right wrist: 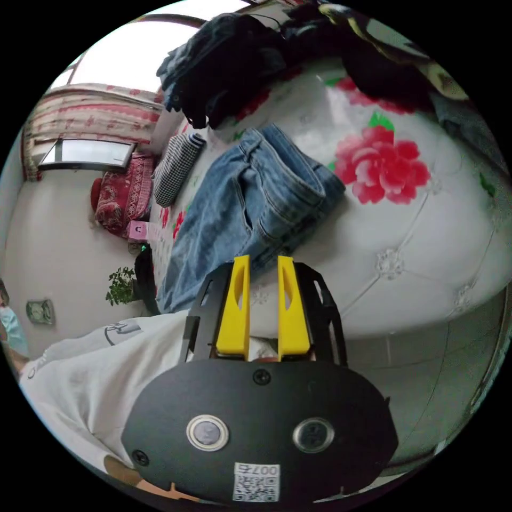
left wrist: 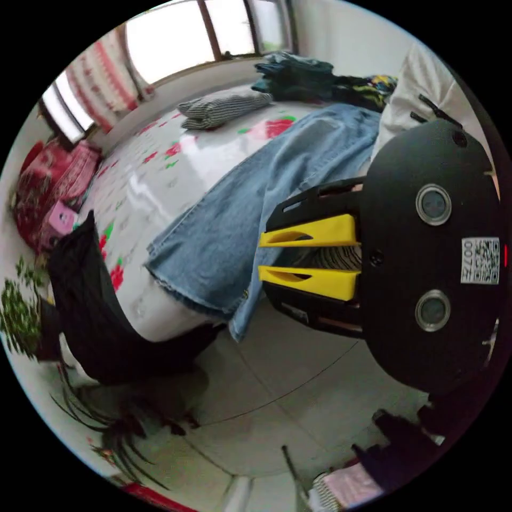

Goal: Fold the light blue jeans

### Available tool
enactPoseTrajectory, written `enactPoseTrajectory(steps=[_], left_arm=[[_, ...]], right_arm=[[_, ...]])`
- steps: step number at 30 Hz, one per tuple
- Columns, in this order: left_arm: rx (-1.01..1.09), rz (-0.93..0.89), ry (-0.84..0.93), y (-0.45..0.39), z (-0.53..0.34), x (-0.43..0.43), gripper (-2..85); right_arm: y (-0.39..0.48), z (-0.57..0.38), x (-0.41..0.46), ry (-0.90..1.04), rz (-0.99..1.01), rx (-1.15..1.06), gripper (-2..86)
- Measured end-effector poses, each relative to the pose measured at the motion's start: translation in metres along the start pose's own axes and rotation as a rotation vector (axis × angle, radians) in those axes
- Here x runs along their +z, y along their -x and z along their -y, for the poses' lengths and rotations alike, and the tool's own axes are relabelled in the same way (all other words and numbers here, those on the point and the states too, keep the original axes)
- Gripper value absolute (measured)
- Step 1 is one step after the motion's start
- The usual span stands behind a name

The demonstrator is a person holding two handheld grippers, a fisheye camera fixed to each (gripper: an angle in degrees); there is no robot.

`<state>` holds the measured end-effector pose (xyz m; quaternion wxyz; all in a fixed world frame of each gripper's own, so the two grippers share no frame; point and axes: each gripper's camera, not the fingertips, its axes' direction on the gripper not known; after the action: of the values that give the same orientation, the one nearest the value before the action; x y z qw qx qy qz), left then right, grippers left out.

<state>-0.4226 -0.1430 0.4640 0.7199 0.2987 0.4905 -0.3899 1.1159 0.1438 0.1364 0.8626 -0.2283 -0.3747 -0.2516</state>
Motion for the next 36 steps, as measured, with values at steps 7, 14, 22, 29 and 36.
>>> enactPoseTrajectory(steps=[7, 14, 22, 29, 36], left_arm=[[-0.191, -0.141, 0.071, 0.048, 0.039, 0.022, 8.9], [-0.157, -0.226, 0.173, 0.056, 0.061, 0.022, -0.6], [0.031, -0.357, -0.037, 0.062, 0.053, -0.06, -0.8], [-0.199, -0.373, 0.056, 0.13, 0.018, -0.039, 3.7], [-0.317, -0.513, 0.105, 0.157, 0.012, -0.012, 11.5]], right_arm=[[-0.014, 0.032, 0.022, 0.043, 0.017, 0.019, 5.9], [-0.014, 0.063, 0.044, 0.09, -0.057, -0.026, 0.5], [-0.002, 0.065, -0.017, -0.147, -0.009, -0.168, 0.0], [-0.078, 0.048, 0.057, -0.06, -0.221, 0.119, 0.5], [-0.069, 0.006, 0.104, -0.103, -0.125, 0.104, 0.4]])
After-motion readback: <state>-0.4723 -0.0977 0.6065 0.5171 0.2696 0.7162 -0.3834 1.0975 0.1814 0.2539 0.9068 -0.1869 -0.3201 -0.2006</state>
